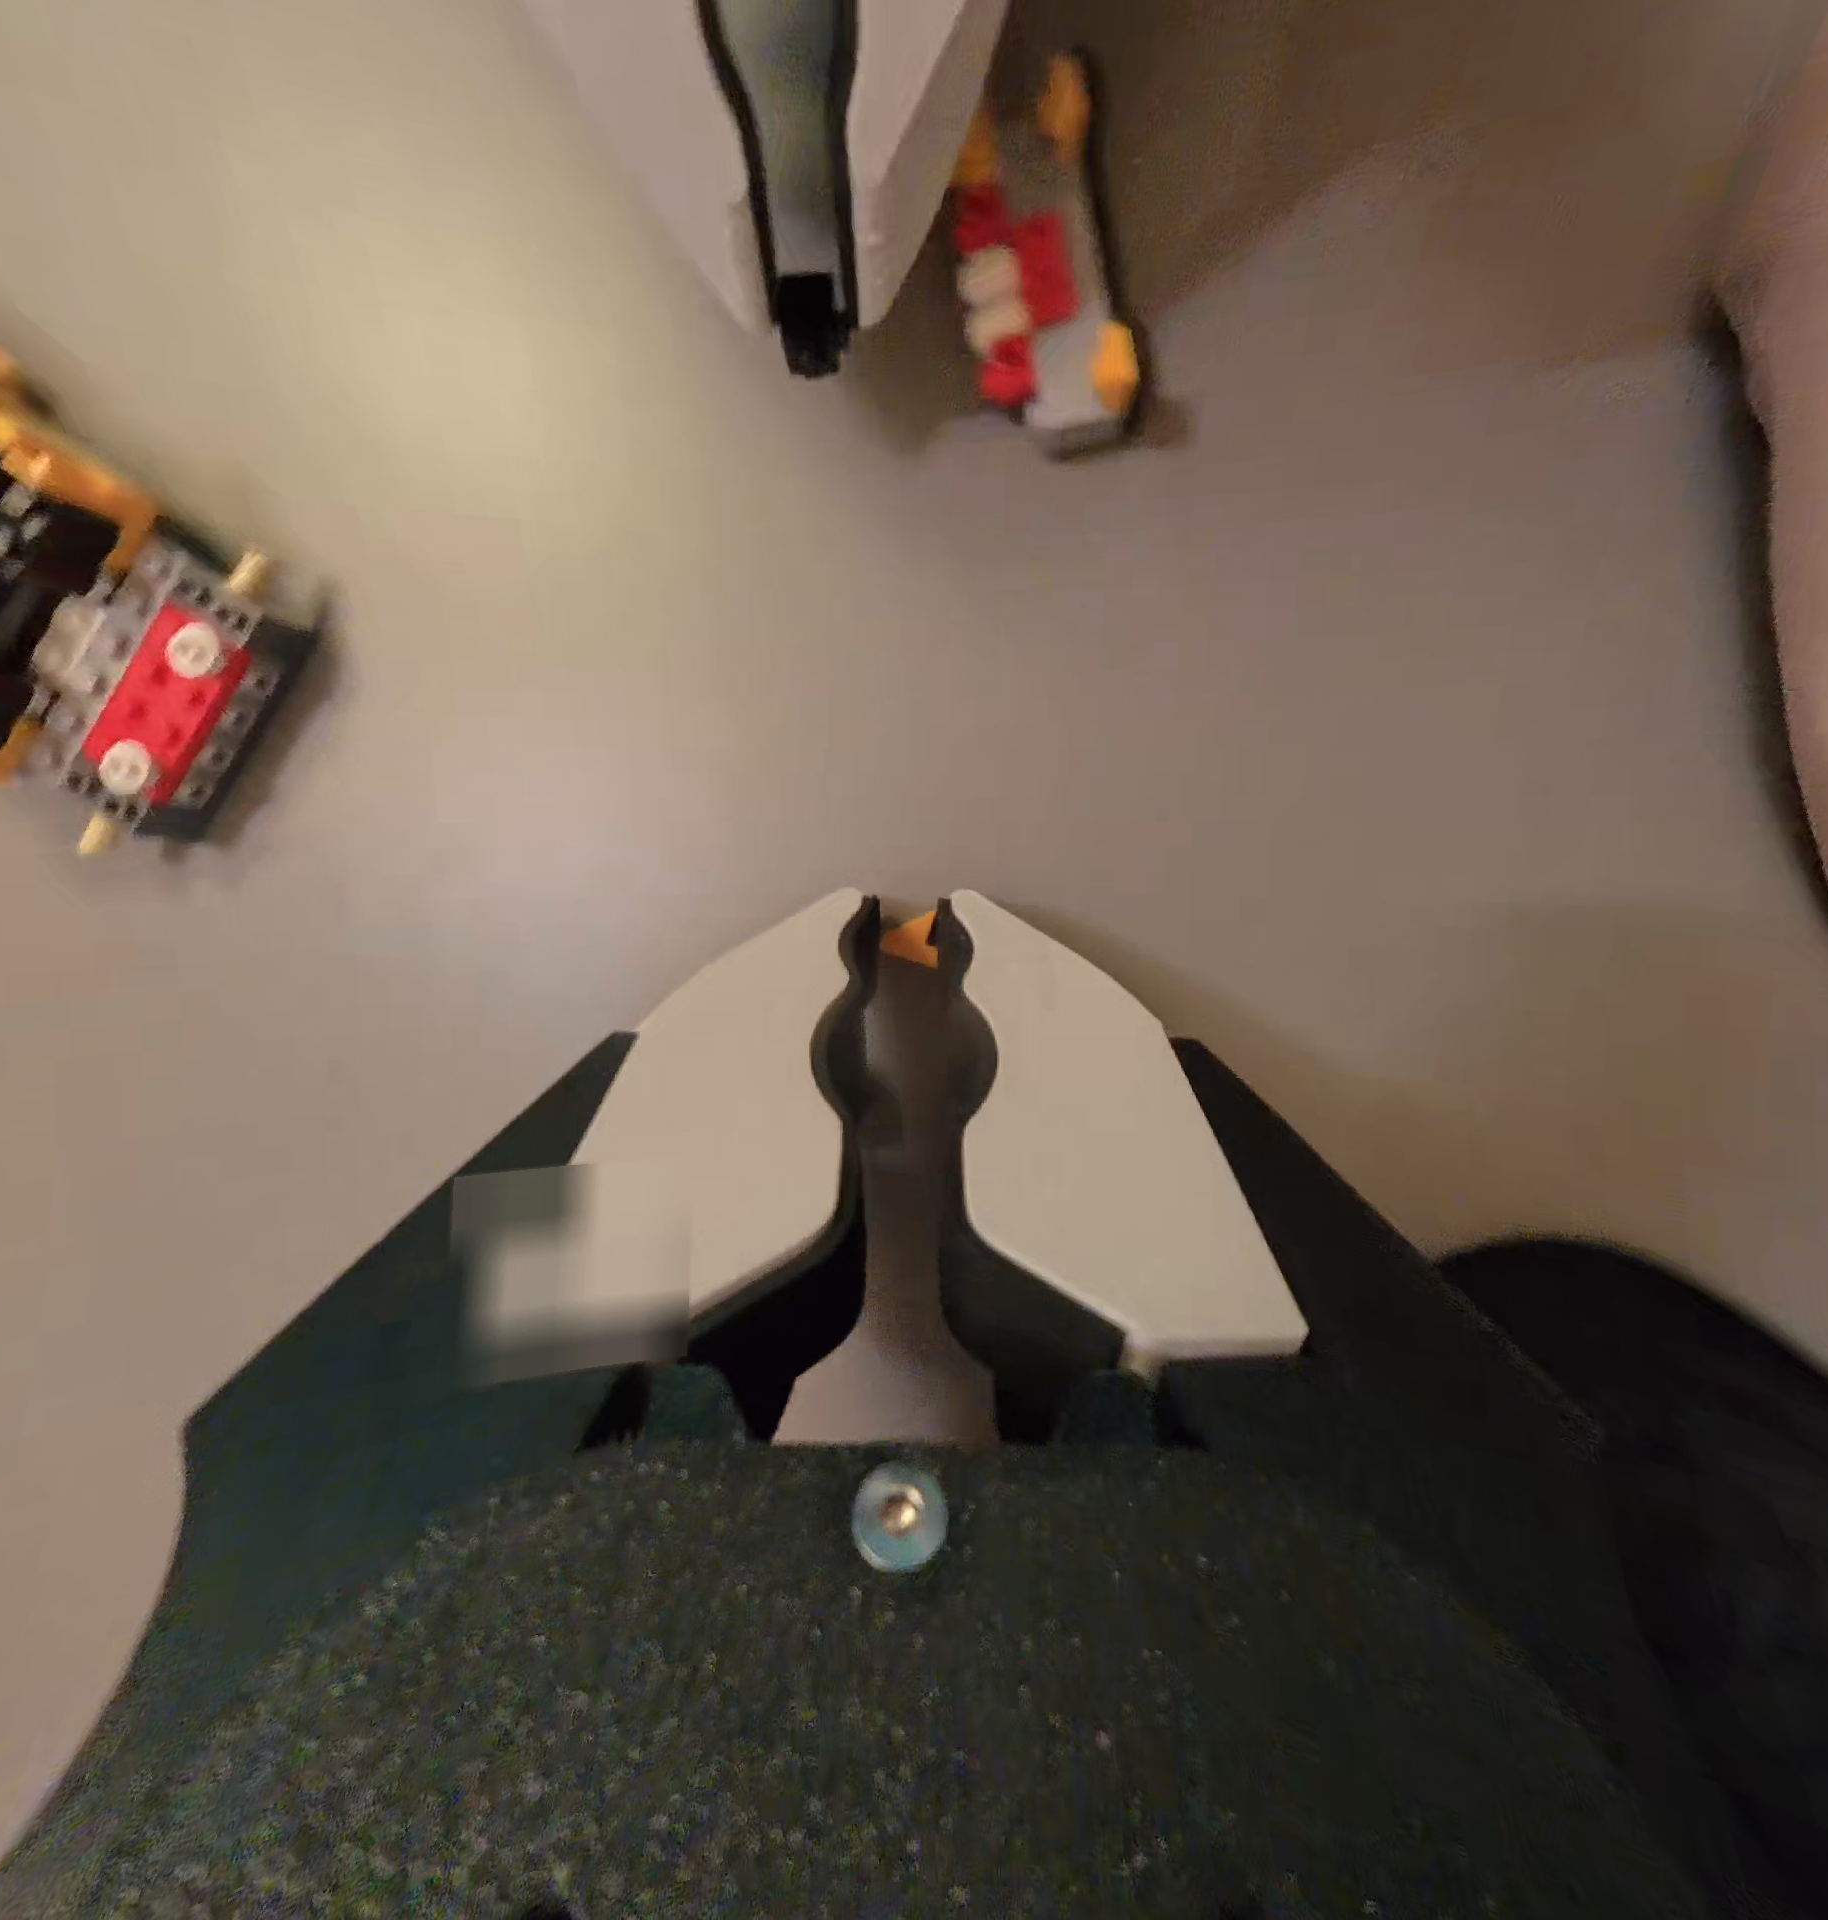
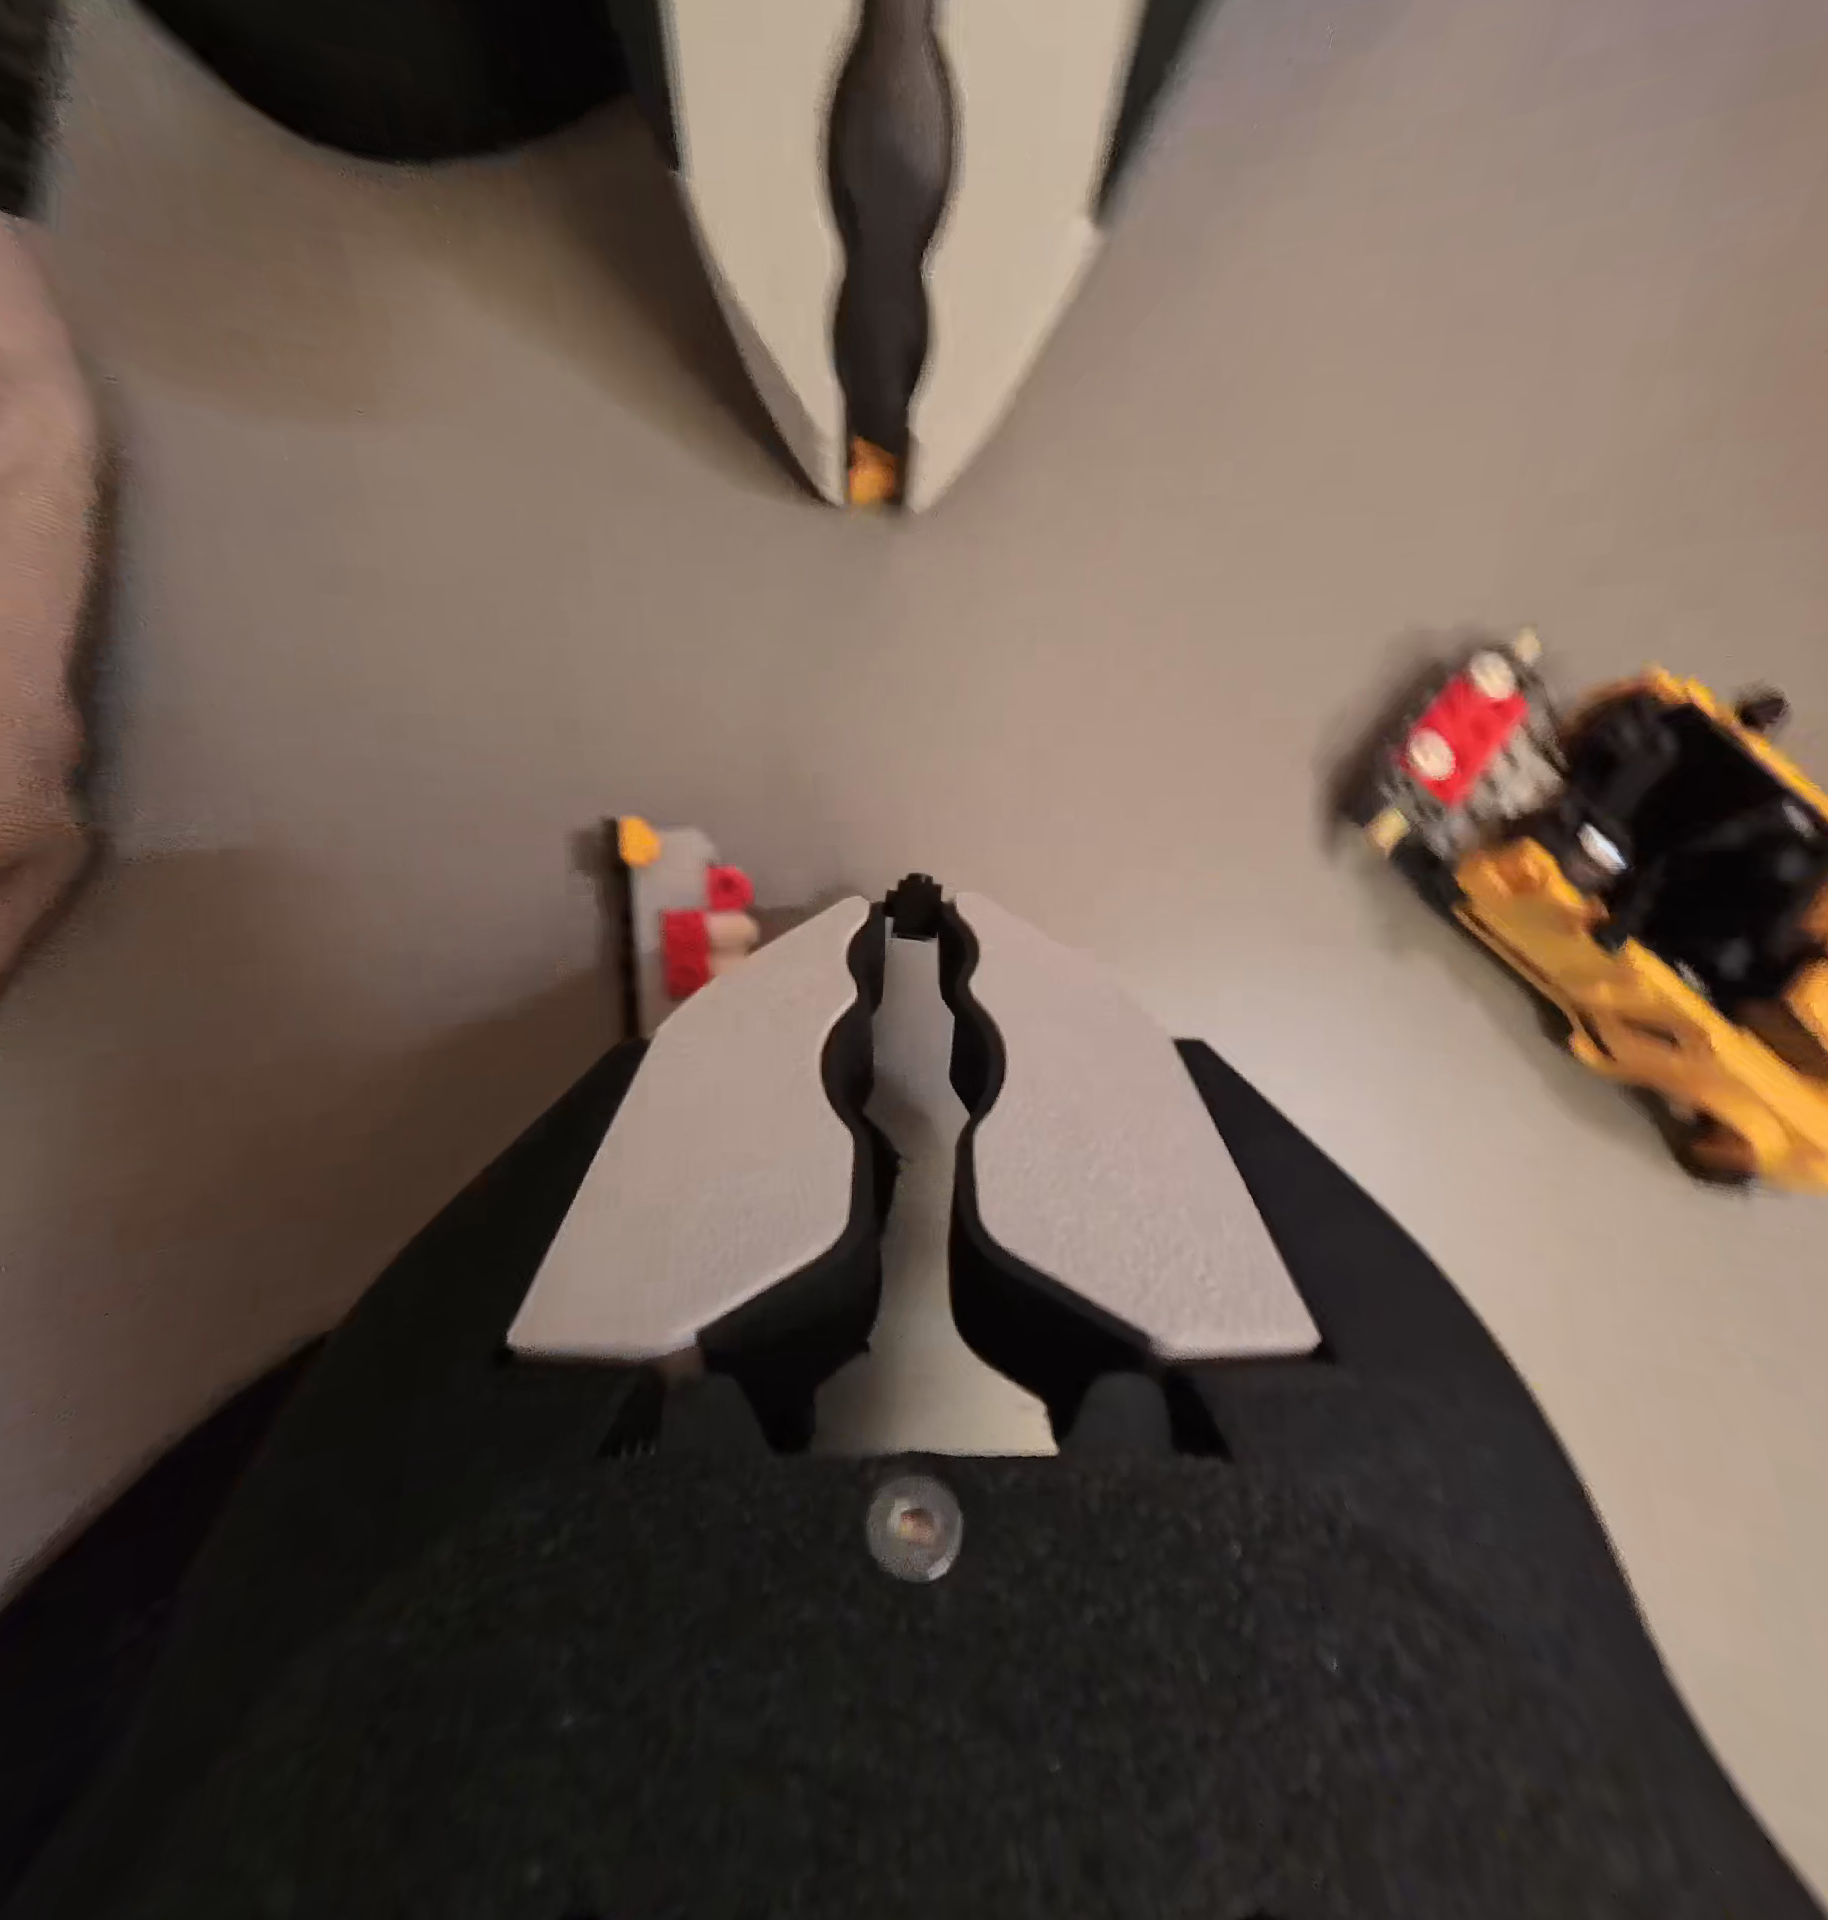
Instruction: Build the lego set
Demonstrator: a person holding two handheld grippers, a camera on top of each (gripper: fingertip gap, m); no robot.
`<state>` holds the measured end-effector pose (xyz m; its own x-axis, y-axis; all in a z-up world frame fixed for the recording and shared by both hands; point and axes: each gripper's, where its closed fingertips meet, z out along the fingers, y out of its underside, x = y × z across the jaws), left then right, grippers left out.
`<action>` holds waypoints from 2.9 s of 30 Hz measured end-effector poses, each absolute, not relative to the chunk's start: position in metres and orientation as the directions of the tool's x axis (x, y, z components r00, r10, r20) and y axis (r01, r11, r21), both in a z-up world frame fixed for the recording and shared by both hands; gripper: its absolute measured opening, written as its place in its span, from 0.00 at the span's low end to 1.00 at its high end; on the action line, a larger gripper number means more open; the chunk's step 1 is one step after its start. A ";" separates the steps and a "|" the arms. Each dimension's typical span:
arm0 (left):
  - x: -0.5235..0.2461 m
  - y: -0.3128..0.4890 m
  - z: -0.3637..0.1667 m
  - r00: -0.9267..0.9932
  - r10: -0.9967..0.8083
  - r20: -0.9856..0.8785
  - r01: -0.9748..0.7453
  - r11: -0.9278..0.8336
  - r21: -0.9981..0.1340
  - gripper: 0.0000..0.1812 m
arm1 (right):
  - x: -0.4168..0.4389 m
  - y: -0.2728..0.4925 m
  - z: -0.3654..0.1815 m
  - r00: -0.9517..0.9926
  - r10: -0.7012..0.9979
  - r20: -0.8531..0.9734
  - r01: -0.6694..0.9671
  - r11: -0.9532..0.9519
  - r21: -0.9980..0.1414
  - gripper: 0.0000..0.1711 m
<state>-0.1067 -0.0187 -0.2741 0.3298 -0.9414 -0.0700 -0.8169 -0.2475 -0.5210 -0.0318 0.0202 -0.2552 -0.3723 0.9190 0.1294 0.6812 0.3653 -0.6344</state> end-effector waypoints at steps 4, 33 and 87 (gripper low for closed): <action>-0.100 -0.006 -0.269 0.629 -0.778 -0.006 -0.611 -0.489 -0.622 0.05 | -0.018 0.050 -0.264 -0.255 0.962 0.097 0.739 0.258 -0.623 0.05; -0.077 0.008 -0.257 0.350 -0.936 0.035 -0.718 -0.292 -0.632 0.01 | 0.003 0.060 -0.251 -0.174 0.969 0.175 0.687 0.247 -0.683 0.11; -0.065 0.074 -0.219 0.394 -0.284 0.874 0.451 -0.769 -0.452 0.00 | -0.032 0.057 -0.272 -0.349 0.924 0.154 0.727 0.371 -0.578 0.07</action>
<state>-0.0653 0.0745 -0.2193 0.3936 -0.2837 0.8744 0.4508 -0.7694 -0.4525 -0.0318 0.0567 -0.2720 -0.3486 0.9245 0.1542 0.7271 0.3706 -0.5780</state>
